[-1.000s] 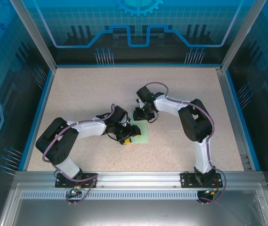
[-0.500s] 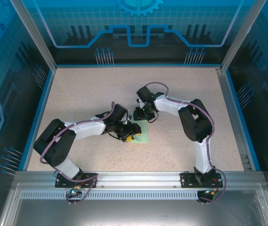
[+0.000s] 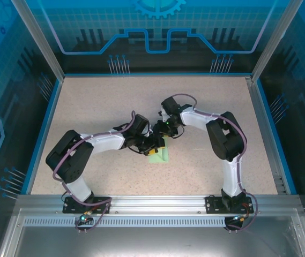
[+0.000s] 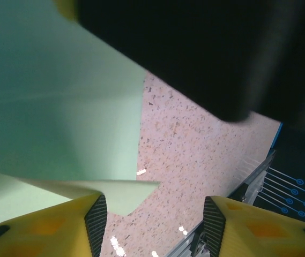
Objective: Fold a paper plane with a square sheet of paper (pick it up from the middle)
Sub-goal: Fold the triangle a second time at the center of the table.
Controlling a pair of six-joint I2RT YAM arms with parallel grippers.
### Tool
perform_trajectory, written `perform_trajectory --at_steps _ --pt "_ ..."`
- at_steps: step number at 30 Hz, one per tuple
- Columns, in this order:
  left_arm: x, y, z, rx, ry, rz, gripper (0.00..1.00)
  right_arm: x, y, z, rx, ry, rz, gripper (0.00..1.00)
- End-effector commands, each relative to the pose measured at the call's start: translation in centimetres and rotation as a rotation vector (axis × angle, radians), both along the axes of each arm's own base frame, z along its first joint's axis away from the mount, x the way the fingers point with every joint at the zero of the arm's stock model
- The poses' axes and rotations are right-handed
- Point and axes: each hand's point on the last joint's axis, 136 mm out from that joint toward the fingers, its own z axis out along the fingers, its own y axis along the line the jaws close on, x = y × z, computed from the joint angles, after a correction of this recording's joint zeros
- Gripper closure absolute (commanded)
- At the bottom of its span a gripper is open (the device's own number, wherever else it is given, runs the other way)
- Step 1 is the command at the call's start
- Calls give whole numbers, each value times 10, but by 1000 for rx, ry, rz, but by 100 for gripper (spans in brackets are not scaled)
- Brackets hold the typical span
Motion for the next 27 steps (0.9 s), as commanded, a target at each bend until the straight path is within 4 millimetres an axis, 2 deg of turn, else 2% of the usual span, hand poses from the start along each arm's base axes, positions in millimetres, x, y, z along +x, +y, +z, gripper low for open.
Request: perform_trajectory --at_steps 1,3,5,10,15,18,27 --pt "4 -6 0 1 -29 -21 48 4 -3 43 118 -42 -22 55" --pt "3 -4 -3 11 -25 -18 51 6 -12 56 134 -68 -41 55" --pt "3 -2 -5 18 -26 -15 56 1 -24 59 130 -78 -58 55" --pt "2 0 -9 35 -20 -13 69 -26 -44 51 110 -70 -42 58" --pt "0 5 -14 67 -9 -13 77 -56 -41 47 162 -36 17 60" --pt "0 7 -17 84 -11 -11 81 -66 -35 43 172 -25 44 61" --pt "1 7 -17 89 -12 -9 88 -75 -18 32 197 12 82 67"
